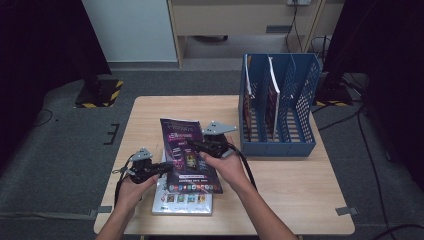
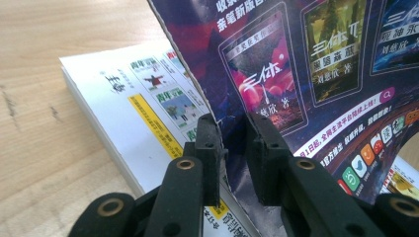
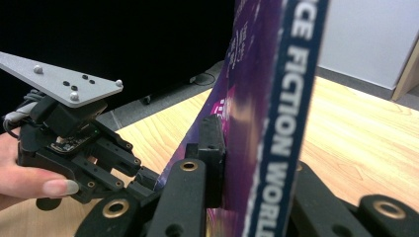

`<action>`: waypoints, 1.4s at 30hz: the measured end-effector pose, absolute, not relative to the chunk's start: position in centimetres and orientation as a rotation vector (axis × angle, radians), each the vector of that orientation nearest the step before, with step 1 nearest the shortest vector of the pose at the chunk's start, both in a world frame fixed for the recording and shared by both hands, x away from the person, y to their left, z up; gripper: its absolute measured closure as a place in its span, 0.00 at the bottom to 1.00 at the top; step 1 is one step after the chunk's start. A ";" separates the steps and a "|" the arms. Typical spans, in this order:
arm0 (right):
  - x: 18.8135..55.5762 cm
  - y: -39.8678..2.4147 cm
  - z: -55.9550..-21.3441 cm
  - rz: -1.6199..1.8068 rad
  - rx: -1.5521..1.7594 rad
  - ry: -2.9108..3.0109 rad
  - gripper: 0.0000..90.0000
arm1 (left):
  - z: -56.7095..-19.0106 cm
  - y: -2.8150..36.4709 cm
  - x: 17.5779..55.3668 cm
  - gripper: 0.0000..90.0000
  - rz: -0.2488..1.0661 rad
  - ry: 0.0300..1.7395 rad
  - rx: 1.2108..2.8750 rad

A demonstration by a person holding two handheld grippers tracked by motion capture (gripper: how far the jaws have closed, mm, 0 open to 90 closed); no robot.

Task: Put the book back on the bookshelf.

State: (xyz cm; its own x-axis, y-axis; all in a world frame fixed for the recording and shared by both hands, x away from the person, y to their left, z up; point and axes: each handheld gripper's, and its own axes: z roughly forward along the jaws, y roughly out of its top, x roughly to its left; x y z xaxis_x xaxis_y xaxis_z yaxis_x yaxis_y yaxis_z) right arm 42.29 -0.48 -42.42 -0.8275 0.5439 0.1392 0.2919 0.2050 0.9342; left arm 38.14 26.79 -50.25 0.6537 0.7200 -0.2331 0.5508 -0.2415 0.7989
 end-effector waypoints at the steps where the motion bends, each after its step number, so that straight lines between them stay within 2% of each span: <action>1: 42.3 -0.5 -42.3 1.676 0.795 2.257 0.90 | -50.2 26.8 38.1 0.84 0.229 0.998 1.919; 16: 42.3 -0.2 -40.6 1.687 0.743 2.272 0.83 | -49.0 27.0 37.6 0.86 0.339 0.953 1.915; 23: 42.4 -0.5 -40.3 1.708 0.740 2.251 0.85 | -48.5 27.0 37.4 0.86 0.378 0.939 1.904; 42: 42.5 -0.7 -38.8 1.757 0.704 2.251 0.82 | -48.0 27.2 37.1 0.87 0.423 0.913 1.886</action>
